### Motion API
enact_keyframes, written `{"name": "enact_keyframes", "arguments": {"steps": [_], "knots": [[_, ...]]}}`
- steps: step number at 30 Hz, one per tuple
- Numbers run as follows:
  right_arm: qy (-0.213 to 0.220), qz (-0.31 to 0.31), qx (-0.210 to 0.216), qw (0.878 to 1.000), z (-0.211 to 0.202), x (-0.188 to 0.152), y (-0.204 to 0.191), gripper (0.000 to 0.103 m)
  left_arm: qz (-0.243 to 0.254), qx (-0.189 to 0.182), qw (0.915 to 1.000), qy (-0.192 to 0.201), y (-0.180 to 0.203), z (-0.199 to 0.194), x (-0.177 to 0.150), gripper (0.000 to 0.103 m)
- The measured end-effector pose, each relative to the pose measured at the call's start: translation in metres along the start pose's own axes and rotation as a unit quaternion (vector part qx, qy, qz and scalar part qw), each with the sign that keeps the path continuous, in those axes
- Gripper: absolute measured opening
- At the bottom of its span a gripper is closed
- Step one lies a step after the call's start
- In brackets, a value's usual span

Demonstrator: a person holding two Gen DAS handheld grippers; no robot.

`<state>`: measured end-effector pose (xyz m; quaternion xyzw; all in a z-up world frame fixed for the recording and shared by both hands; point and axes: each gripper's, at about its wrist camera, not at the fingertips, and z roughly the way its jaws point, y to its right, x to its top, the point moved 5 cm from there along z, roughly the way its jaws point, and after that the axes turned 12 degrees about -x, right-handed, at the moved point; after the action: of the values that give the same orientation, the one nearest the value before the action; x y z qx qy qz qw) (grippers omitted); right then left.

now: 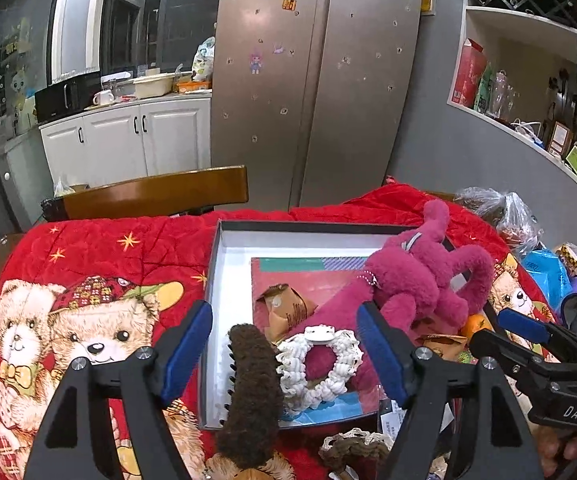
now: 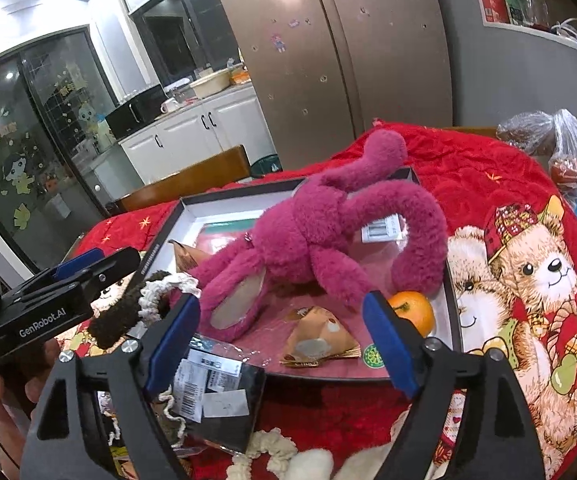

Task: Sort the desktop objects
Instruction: 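Open the left tool to drop the ring in the box while right releases the packet, then withdraw both tools from the box back toward the item pile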

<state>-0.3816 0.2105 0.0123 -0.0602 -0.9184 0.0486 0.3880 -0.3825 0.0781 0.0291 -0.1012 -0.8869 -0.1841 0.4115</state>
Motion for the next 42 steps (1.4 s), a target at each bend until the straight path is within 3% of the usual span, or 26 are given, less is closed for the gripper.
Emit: {"name": "enact_keyframes", "arguments": {"steps": [10,17,23,29,34,42], "knots": [[0.033,0.002,0.012,0.999,-0.035,0.012,-0.003,0.085,-0.020,-0.016,0.9988,0.042,-0.005,-0.045,0.020,0.077],[0.056,-0.009,0.023,0.998,-0.068,0.014,-0.011,0.089,-0.008,-0.014,0.9978,0.065,0.004,-0.073,0.022,0.077],[0.055,-0.013,0.026,0.998,-0.077,0.007,-0.017,0.089,-0.001,-0.031,0.9987,0.041,0.017,-0.073,0.011,0.077],[0.039,-0.022,0.028,0.999,-0.066,-0.007,-0.028,0.089,0.004,-0.019,0.9997,0.018,0.018,-0.069,-0.012,0.077],[0.019,-0.049,0.015,0.999,-0.054,-0.023,-0.034,0.089,-0.006,-0.023,0.9993,-0.028,0.015,-0.046,-0.039,0.077],[-0.018,-0.037,0.008,0.999,-0.026,-0.036,-0.020,0.083,0.034,-0.021,0.9965,-0.073,0.025,-0.020,-0.061,0.077]]}}
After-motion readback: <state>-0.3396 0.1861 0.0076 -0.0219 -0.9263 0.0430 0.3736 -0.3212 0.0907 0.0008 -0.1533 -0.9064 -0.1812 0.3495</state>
